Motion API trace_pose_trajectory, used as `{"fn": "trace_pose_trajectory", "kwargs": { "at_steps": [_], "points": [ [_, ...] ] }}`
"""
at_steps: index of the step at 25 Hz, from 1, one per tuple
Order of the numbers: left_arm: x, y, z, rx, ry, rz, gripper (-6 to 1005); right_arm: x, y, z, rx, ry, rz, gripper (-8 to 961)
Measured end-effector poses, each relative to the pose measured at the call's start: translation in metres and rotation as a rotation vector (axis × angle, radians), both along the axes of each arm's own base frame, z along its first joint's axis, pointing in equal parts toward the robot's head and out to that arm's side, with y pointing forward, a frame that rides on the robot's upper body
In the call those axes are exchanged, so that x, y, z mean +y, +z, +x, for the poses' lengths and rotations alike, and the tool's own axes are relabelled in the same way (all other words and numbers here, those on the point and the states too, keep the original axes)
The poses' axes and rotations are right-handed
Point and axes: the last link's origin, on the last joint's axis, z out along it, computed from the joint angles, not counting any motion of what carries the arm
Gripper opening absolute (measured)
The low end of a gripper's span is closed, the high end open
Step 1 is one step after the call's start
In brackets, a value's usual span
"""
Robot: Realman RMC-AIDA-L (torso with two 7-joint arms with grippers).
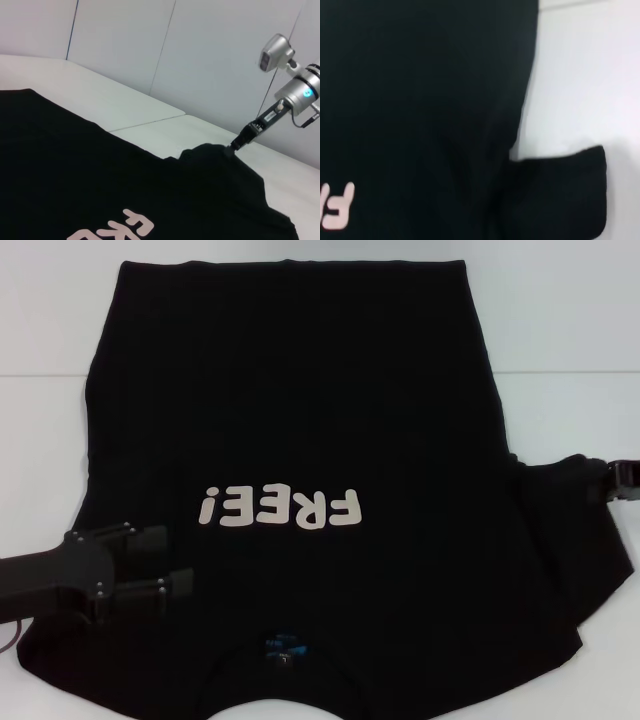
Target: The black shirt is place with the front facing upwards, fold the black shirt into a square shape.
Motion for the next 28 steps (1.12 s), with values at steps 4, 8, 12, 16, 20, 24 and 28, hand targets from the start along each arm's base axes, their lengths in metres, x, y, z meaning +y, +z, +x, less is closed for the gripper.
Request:
{"fn": "trace_pose_trajectory", "kwargs": {
  "at_steps": [4,8,12,16,20,24,28],
  "points": [
    [0.0,0.0,0.0,0.0,0.0,0.0,815,0.0,0.005,-0.002,0.01,0.015,0.004,22],
    [0.0,0.0,0.0,-0.001,0.001,-0.001,815,0.005,0.0,-0.013,0.0,0.062,-0.019,21],
    [0.0,0.001,-0.001,0.0,0.004,0.0,816,0.01,-0.007,-0.029,-0.005,0.125,-0.055,20],
    [-0.001,0.001,-0.001,0.0,0.006,0.0,815,0.011,-0.017,-0.043,-0.003,0.187,-0.101,20],
    [-0.001,0.001,-0.002,0.0,0.007,0.001,815,0.011,-0.026,-0.052,0.009,0.228,-0.126,19],
    [0.0,0.001,-0.002,0.002,0.008,0.003,815,0.012,-0.034,-0.059,0.008,0.255,-0.148,19],
    [0.0,0.0,-0.002,0.006,0.009,0.002,816,0.012,-0.041,-0.065,0.029,0.277,-0.151,19]
  ]
}}
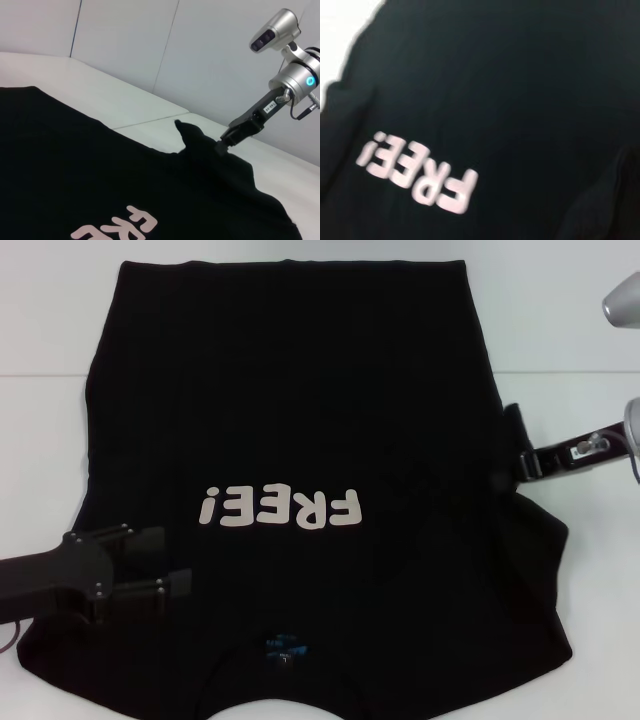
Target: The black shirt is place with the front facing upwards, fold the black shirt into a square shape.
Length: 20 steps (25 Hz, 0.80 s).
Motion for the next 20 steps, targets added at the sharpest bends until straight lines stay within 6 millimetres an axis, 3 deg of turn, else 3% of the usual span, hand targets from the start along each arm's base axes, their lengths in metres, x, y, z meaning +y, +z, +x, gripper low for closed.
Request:
{"fn": "trace_pose_trajectory", "kwargs": {
  "at_steps": [8,13,18,20],
  "points": [
    [-0.003,-0.001,-0.002,-0.006,0.012,-0.001,816,-0.008,0.002,-0.006,0.248,0.019,0.012,67],
    [-0.003,-0.001,-0.002,-0.007,0.014,-0.001,815,-0.015,0.002,0.001,0.371,0.038,0.035,102],
    [-0.002,0.002,-0.003,-0.046,0.074,-0.001,818,-0.027,0.006,0.016,0.408,0.103,0.075,325],
    [0.0,0.007,-0.004,-0.092,0.151,-0.012,820,-0.037,0.005,0.026,0.409,0.172,0.095,493]
  ]
}}
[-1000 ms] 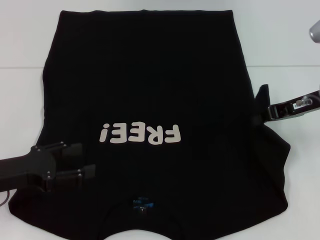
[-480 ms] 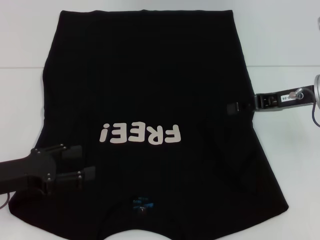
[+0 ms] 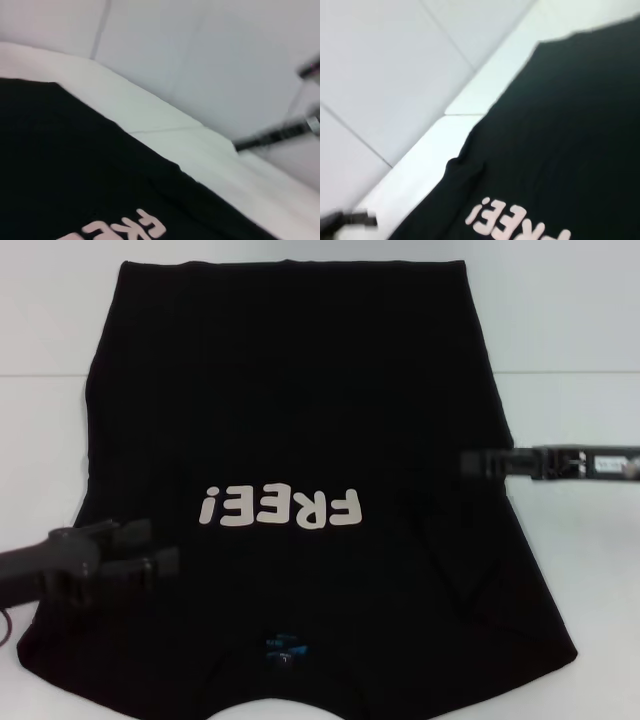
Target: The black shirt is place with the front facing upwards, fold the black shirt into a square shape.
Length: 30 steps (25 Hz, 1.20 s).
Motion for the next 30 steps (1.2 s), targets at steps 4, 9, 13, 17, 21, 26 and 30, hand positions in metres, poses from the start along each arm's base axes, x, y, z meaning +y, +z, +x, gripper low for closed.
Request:
{"fn": "trace_pose_trajectory", "kwargs": {
  "at_steps": [4,9,13,17,21,26,30],
  "points": [
    [0.005,0.015,-0.003,-0.079,0.162,-0.061,823,-0.029,-0.009,0.026,-0.06,0.16,0.075,675],
    [0.009,0.042,-0.008,-0.139,0.355,-0.151,823,-0.061,-0.03,0.046,-0.152,0.358,0.134,741],
    [0.008,0.064,-0.018,-0.121,0.521,-0.216,824,-0.078,-0.049,0.046,-0.168,0.486,0.174,740],
    [0.005,0.082,-0.032,-0.028,0.69,-0.271,824,-0.086,-0.062,0.047,-0.157,0.522,0.165,740],
    [0.005,0.088,-0.038,0.066,0.825,-0.317,823,-0.089,-0.065,0.048,-0.165,0.559,0.174,754],
    [0.009,0.086,-0.039,0.144,0.913,-0.359,823,-0.091,-0.066,0.049,-0.167,0.571,0.179,855],
    [0.008,0.082,-0.043,0.19,0.94,-0.379,822,-0.092,-0.066,0.048,-0.162,0.572,0.178,915]
  ]
}}
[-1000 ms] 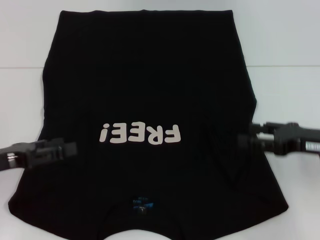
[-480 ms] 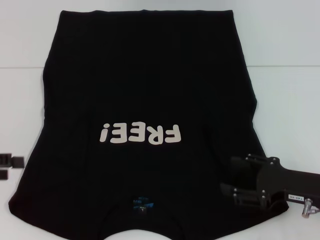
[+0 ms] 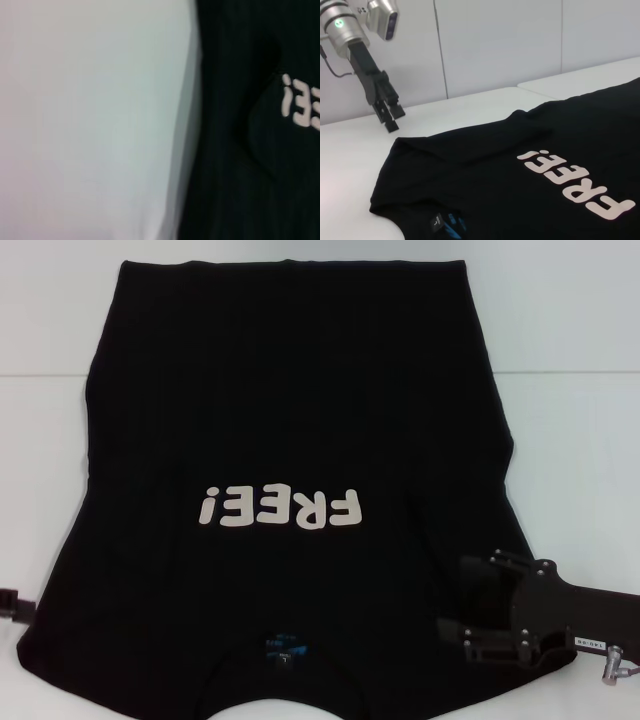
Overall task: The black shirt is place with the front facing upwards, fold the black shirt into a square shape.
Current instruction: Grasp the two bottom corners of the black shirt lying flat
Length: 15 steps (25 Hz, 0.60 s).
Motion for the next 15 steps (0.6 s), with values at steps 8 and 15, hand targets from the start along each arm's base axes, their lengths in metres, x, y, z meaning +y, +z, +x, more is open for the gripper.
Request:
{"fn": "trace_pose_trajectory", "kwargs": {
  "at_steps": [8,15],
  "points": [
    [0.001,-0.016,-0.007,0.044,-0.006,-0.009,820,0.0,-0.001,-0.001,0.008,-0.001,-0.002,915],
    [0.006,-0.029,-0.002,0.058,-0.046,-0.039,818,0.0,-0.001,-0.002,0.013,-0.006,-0.005,915]
  ]
}}
